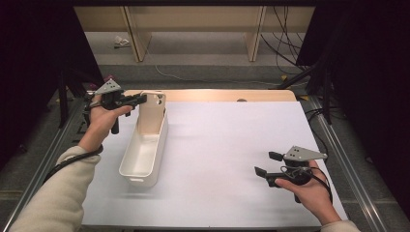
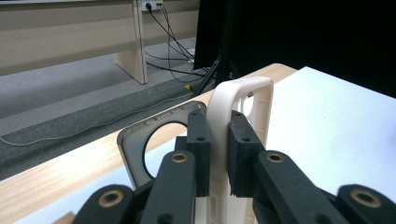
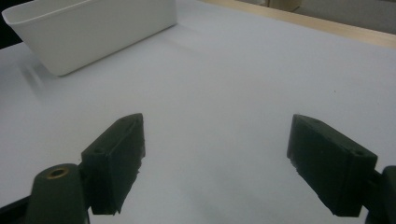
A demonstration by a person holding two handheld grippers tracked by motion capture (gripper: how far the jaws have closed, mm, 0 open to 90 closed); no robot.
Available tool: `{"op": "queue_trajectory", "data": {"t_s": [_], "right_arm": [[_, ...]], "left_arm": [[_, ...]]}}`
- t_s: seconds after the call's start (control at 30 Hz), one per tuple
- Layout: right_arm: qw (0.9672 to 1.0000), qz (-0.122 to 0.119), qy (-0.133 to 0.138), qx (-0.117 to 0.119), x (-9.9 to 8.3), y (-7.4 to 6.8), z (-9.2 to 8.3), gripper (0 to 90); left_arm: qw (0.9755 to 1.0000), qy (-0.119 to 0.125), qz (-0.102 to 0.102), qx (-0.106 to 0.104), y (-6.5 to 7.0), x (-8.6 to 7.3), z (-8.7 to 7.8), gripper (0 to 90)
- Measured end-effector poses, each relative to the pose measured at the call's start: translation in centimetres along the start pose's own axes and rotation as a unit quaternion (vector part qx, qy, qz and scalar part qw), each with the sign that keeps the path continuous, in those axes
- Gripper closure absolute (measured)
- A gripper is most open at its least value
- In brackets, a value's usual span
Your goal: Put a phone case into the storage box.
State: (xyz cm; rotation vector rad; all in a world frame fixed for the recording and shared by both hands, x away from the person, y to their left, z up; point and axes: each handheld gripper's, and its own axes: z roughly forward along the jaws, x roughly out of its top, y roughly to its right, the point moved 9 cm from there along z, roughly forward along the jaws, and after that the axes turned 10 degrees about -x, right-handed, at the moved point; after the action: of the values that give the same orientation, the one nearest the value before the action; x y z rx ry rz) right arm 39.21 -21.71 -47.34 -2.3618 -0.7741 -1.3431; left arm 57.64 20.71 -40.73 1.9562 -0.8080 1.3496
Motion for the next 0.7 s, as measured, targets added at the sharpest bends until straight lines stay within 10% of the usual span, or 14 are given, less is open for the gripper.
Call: {"op": "queue_trajectory", "data": {"t_s": [0.7], "right_arm": [[1.0000,0.000,0.000,0.001,0.0,0.0,0.0,20.2]], "left_arm": [[1.0000,-0.001,-0.009,-0.003,-0.8,-1.8,0.5,80.8]]}}
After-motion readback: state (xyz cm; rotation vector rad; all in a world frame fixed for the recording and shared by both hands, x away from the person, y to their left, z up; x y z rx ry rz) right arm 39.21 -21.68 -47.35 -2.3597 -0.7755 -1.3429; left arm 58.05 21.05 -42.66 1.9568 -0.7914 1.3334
